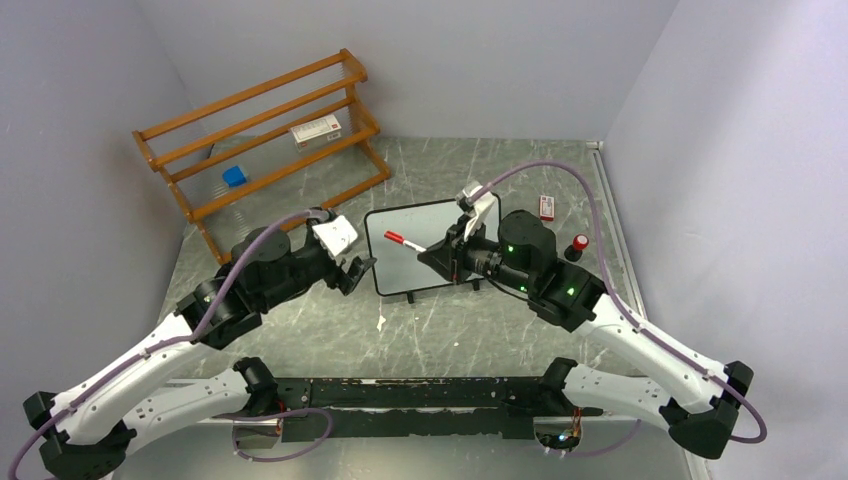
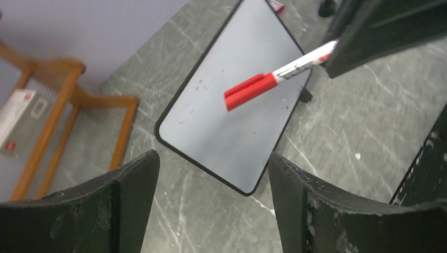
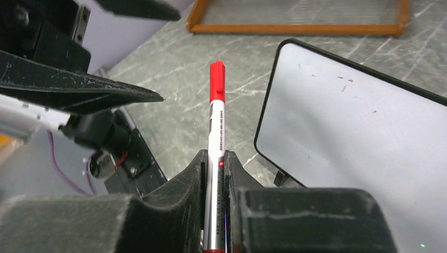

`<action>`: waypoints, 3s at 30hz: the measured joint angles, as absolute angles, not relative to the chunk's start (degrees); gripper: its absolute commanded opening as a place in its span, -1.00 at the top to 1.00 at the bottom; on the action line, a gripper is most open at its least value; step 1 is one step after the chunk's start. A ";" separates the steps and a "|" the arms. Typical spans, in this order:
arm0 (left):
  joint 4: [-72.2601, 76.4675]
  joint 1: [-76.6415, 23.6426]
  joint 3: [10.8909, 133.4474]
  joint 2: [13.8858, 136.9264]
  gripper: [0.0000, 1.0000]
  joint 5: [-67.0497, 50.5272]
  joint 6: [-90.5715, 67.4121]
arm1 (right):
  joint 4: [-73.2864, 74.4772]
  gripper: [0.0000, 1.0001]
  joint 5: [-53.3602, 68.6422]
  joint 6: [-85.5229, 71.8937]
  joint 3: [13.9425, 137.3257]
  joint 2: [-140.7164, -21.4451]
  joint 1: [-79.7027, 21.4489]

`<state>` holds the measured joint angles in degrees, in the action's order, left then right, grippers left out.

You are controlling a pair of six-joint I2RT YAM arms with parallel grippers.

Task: Write a sentence on the whiteboard
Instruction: Open the pen cap.

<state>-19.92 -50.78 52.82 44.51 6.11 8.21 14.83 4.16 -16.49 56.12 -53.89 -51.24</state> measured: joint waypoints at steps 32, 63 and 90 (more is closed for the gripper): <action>-35.86 -38.52 67.94 65.19 -0.06 -45.63 30.55 | 25.17 1.00 21.65 5.43 58.67 -50.83 -51.05; -35.99 -36.07 68.77 67.83 0.71 -58.17 28.10 | 20.82 1.00 22.98 4.01 56.55 -50.94 -50.94; -37.60 -35.77 67.72 66.76 0.90 -58.74 27.59 | 12.82 0.46 29.04 -4.40 54.26 -53.23 -49.91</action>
